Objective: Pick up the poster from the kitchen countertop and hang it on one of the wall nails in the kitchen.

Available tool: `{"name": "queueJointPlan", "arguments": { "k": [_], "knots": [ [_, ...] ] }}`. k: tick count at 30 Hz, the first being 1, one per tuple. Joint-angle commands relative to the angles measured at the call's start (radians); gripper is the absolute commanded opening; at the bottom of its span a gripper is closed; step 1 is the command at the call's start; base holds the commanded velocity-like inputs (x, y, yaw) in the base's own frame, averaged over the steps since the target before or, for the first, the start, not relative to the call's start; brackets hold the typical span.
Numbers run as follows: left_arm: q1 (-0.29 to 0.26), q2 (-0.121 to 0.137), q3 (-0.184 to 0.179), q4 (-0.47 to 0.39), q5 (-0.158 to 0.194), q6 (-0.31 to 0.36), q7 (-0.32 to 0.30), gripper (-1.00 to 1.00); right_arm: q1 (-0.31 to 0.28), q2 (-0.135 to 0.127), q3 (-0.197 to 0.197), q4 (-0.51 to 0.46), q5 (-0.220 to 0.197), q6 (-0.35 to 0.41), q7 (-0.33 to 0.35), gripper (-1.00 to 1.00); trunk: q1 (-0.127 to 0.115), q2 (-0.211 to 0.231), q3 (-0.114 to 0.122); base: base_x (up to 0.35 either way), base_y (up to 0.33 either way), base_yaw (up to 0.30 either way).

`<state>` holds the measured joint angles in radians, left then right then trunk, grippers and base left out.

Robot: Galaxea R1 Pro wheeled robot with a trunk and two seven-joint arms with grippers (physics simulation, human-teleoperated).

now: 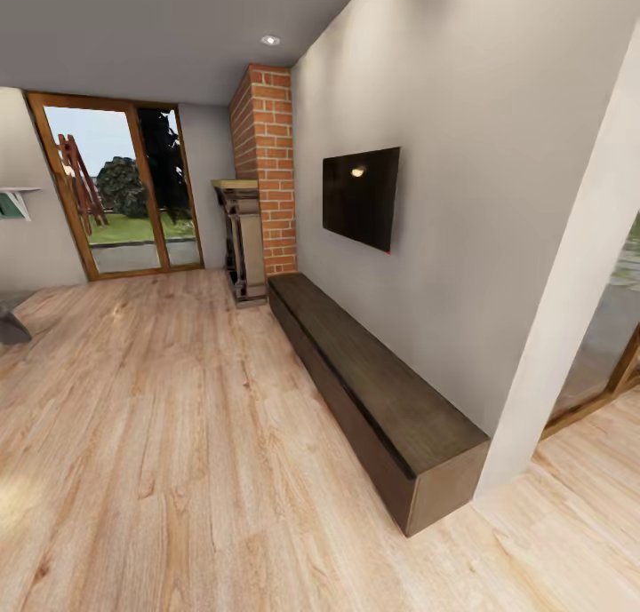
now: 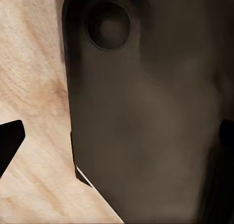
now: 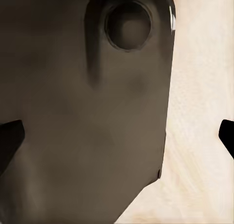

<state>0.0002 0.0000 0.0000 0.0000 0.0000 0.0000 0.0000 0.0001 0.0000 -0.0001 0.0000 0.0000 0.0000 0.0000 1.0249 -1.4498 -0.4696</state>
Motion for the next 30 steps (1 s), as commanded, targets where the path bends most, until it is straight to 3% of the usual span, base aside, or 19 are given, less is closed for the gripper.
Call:
{"name": "queueJointPlan", "arguments": {
  "k": [1, 8, 20, 22, 29, 30],
  "knots": [
    [0.004, -0.006, -0.006, -0.006, -0.005, -0.006, -0.002, 1.0, -0.006, -0.001, 0.006, -0.006, 0.003, -0.006, 0.003, 1.0, 0.0, 0.0, 0.0, 0.0, 0.0, 0.0],
    [0.004, -0.01, -0.007, -0.045, -0.005, -0.012, -0.002, 1.0, -0.046, 0.0, 0.008, -0.046, 0.003, -0.023, 0.003, 1.0, 0.0, 0.0, 0.0, 0.0, 0.0, 0.0],
    [0.004, -0.011, -0.007, -0.055, -0.005, -0.011, -0.002, 1.0, -0.045, 0.0, 0.008, -0.042, 0.003, -0.02, 0.003, 1.0, 0.0, 0.0, 0.0, 0.0, 0.0, 0.0],
    [0.004, -0.013, -0.004, -0.066, -0.004, -0.009, -0.002, 1.0, -0.057, -0.011, 0.003, -0.054, 0.0, -0.016, 0.002, 1.0, 0.0, 0.0, 0.0, 0.0, 0.0, 0.0],
    [0.004, 0.019, 0.001, -0.105, -0.003, -0.007, -0.002, 1.0, -0.086, -0.05, -0.004, -0.093, -0.002, -0.014, -0.001, 1.0, 0.0, 0.0, 0.0, 0.0, 0.0, 0.0],
    [0.004, 0.03, 0.002, -0.542, -0.003, -0.007, -0.002, 1.0, -0.086, -0.103, -0.004, -0.445, -0.002, -0.014, -0.001, 1.0, 0.0, 0.0, 0.0, 0.0, 0.0, 0.0]
  ]
}}
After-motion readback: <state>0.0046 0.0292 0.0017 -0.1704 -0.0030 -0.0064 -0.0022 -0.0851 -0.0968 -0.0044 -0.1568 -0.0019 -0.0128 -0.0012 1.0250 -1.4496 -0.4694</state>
